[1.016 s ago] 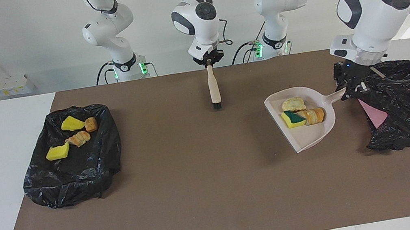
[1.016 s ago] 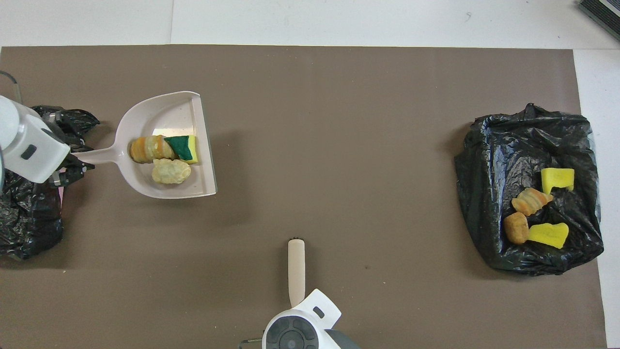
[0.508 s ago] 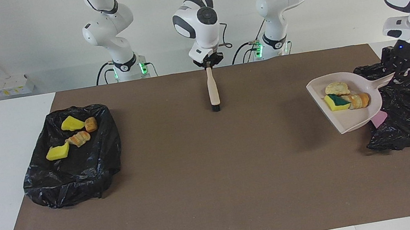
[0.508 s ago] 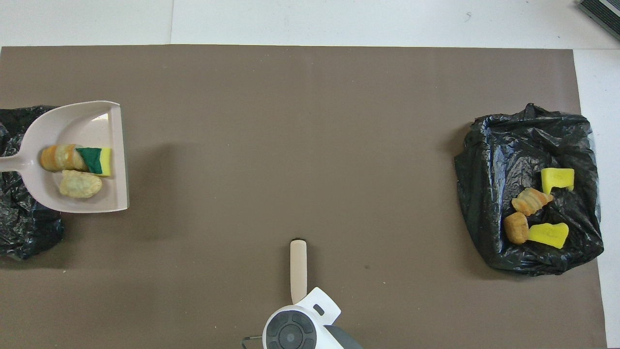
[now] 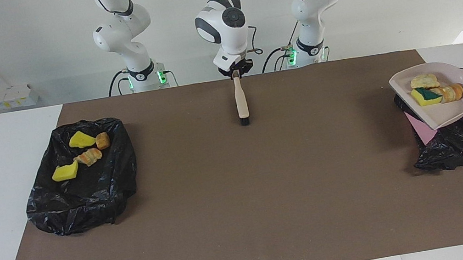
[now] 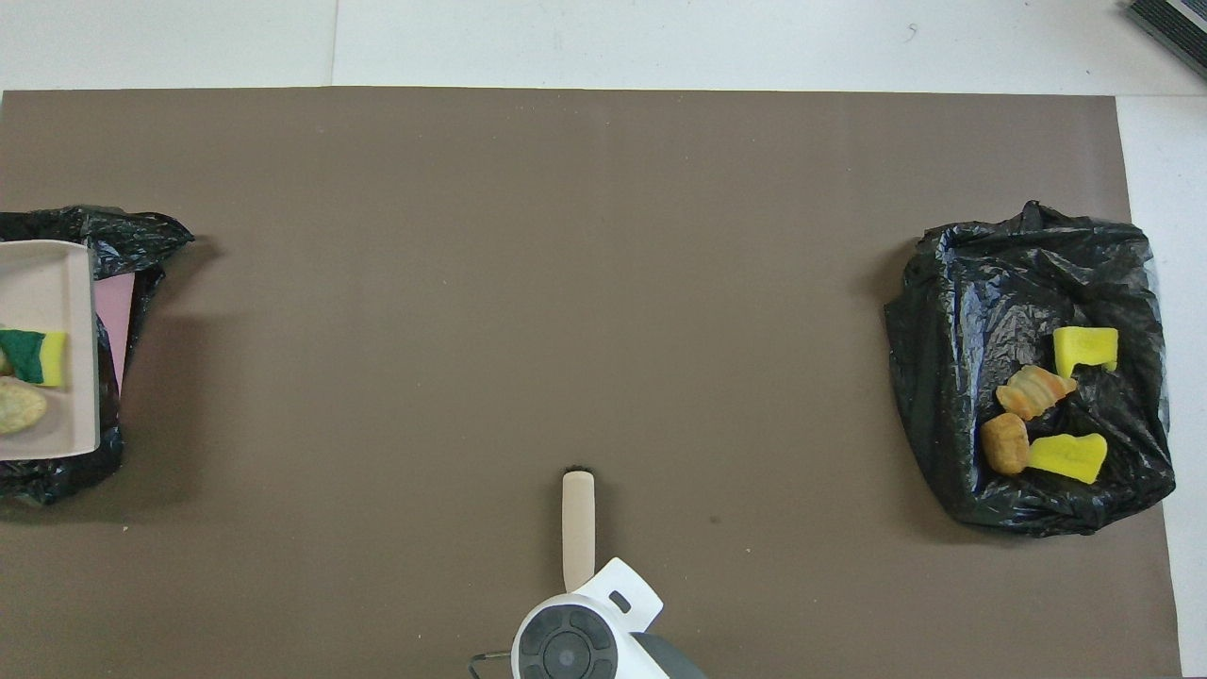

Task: Sweep and dump trash in bin
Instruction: 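Tilt the dustpan over the bag with the left gripper, dumping trash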

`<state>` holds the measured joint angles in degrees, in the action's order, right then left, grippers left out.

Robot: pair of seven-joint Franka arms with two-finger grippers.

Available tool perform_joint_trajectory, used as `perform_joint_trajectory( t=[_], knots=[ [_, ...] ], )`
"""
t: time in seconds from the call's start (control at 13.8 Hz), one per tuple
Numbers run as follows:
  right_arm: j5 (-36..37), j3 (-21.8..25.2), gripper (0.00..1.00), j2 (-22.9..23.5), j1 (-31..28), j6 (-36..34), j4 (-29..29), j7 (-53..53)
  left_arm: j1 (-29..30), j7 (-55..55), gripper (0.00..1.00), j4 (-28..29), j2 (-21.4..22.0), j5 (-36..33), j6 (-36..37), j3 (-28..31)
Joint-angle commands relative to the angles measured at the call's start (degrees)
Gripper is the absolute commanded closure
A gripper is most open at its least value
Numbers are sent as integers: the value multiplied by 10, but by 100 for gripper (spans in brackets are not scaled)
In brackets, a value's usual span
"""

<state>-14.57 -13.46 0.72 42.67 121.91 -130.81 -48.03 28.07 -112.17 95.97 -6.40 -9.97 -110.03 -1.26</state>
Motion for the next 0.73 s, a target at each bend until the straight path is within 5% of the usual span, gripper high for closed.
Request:
perform_joint_trajectory(
  t=[0.0,0.22,0.51,0.65],
  knots=[
    [-7,3,38,8,-1,15,0,8,14,-1,100,-17,-12,-40,-32,-4],
    [-1,10,27,-4,-14,14,19,4,-7,27,100,-14,-12,-151,-45,-5],
    [22,9,0,-32,-109,4,61,8,-34,81,100,-10,-12,-266,-56,-4],
    [51,7,0,-31,-172,2,95,31,-48,92,100,-3,-6,-329,-54,-4]
  ],
)
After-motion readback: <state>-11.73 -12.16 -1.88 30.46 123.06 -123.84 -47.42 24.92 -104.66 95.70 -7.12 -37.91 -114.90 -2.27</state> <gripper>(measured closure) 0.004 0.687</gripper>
